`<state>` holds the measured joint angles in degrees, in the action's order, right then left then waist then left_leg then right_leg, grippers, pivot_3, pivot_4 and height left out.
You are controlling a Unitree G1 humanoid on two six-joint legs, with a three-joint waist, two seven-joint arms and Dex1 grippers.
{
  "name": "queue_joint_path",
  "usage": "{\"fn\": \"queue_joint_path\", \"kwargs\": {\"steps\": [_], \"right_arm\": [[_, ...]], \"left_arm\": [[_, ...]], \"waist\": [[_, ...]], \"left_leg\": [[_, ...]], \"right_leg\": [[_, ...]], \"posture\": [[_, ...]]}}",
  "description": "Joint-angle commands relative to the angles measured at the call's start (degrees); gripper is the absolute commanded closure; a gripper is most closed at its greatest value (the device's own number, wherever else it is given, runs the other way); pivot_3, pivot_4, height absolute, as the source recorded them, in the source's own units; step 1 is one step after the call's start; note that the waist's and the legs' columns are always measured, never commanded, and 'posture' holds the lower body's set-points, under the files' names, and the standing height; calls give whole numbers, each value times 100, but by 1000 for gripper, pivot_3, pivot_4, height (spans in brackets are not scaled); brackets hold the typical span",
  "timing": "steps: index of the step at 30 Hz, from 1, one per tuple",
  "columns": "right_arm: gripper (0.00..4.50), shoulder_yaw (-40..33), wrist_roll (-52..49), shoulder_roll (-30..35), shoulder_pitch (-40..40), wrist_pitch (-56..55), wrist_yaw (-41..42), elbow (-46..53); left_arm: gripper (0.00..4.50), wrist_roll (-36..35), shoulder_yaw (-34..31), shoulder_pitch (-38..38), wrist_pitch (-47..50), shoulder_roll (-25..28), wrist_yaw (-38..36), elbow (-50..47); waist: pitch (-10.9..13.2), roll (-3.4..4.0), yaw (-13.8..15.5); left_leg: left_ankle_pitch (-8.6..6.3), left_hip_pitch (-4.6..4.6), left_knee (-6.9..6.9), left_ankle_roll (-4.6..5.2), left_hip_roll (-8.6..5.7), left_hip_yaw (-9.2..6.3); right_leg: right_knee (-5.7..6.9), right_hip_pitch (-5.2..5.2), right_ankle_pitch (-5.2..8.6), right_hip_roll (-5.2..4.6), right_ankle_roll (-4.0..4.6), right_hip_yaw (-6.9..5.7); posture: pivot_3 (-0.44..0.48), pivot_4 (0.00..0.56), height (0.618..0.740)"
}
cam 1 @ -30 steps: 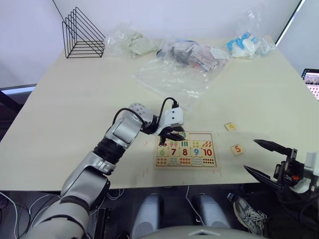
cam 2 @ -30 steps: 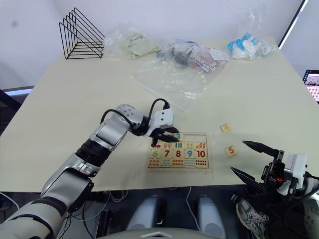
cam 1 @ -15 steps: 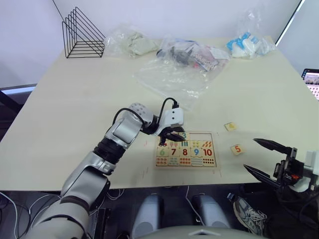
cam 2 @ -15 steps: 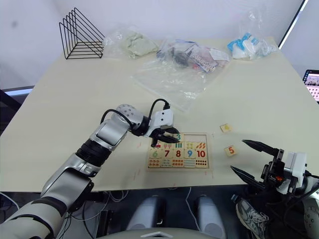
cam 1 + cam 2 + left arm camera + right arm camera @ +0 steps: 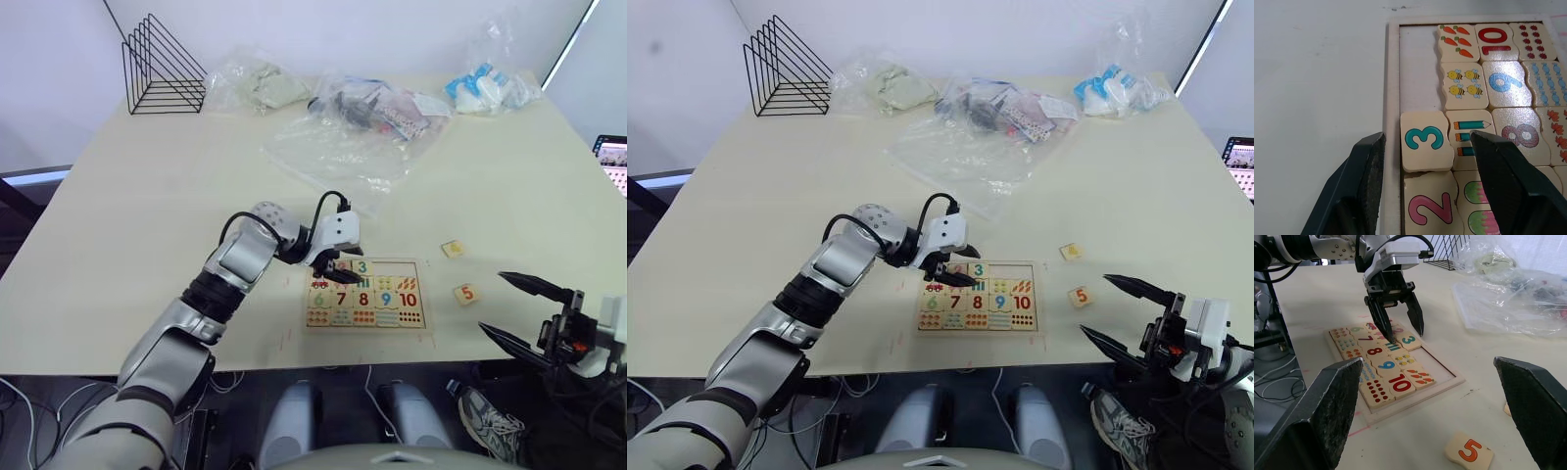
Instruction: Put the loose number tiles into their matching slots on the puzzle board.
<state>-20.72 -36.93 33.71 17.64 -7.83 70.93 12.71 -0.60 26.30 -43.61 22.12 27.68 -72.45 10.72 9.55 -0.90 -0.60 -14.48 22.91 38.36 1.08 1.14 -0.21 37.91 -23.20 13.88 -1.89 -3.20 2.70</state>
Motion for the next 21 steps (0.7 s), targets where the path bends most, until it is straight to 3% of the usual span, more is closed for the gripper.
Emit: {"fn": "queue_joint_path", "kwargs": {"steps": [1,6,9,12,13,14,21], "right_arm": [[0,-45,-56,26,13,-30,-25,182],[0,-41,-43,-1,59,-31,-82,238],[0,-49,-45,-9,81,-37,-102,250],[0,-57,-49,-10,103,-48,-107,252],[0,-60,-52,-7,106,-48,-109,252],[0,-62,-54,-3,107,-48,-111,251],[0,-96,-62,18,128,-49,-132,252]], "left_arm": [[1587,-611,-557,-293,275,-42,-212,-237],[1587,-713,-848,-422,-102,-123,-23,228],[2346,-794,-991,-361,-553,-213,-55,472],[3604,-760,-953,-297,-721,-169,-161,599],[4208,-759,-939,-279,-760,-158,-199,627],[4429,-741,-914,-257,-848,-137,-249,653],[4429,-595,-741,-63,-1076,60,-564,783]], "waist": [[0,0,2],[-1,2,-1],[-1,2,0],[-1,1,-1],[-1,1,-1],[-1,1,-1],[-1,1,-1]], "left_leg": [[0,0,0,0,0,-1],[0,0,0,0,0,-1],[0,0,1,0,0,-1],[0,0,0,0,0,-1],[0,0,0,0,0,-1],[0,0,0,0,0,-1],[0,0,0,0,0,-1]], "right_leg": [[0,0,0,0,0,-1],[0,0,0,0,0,-1],[0,0,0,0,0,-1],[0,0,0,0,0,-1],[0,0,0,0,0,-1],[0,0,0,0,0,-1],[1,0,0,1,0,-1]], "posture": [[0,150,740],[0,150,740],[0,150,740],[0,150,740],[0,150,740],[0,150,740],[0,150,740]]}}
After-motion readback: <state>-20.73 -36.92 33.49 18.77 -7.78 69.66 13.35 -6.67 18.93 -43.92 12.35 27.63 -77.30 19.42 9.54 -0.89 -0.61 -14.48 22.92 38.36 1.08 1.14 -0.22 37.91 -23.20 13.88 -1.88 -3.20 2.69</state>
